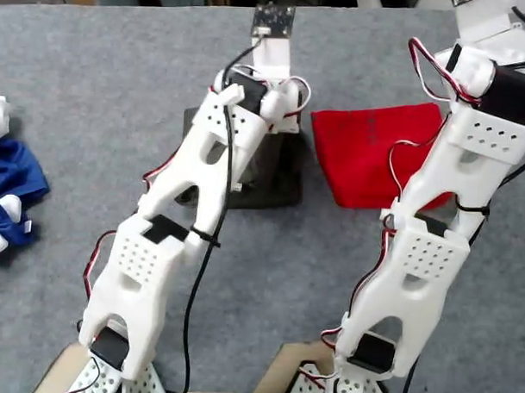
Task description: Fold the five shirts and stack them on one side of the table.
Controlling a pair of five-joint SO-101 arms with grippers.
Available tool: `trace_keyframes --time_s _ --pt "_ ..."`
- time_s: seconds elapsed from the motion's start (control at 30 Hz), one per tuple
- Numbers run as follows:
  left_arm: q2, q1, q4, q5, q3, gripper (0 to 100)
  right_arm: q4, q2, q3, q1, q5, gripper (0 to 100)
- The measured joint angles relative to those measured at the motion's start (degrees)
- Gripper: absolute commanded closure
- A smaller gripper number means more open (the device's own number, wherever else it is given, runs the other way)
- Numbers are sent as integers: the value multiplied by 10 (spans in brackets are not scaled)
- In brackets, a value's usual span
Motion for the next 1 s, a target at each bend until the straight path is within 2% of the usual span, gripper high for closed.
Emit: trace_keyframes --time_s 0.07,0.17,0.23,0.4,0.47,0.63,0.7,0.83,1.0 --pt "7 1 -4 4 0 917 0 0 0 0 0 981" --pt "10 0 -4 4 0 775 0 0 0 0 0 980" --pt "10 0 0 4 0 741 0 0 0 0 0 980" --pt "10 -6 54 17 -70 754 13 0 0 -3 23 981" --pt "10 -25 82 18 -128 799 30 0 0 -18 24 983" --pt "11 -121 159 -6 -281 970 43 -11 27 -84 11 982" --pt "22 -166 183 -25 -302 964 43 -28 59 -124 9 983" --pt "83 -226 193 -51 -280 971 43 -86 197 -212 -13 983" --pt "198 -233 125 -55 -237 971 40 -176 457 -294 -57 984"
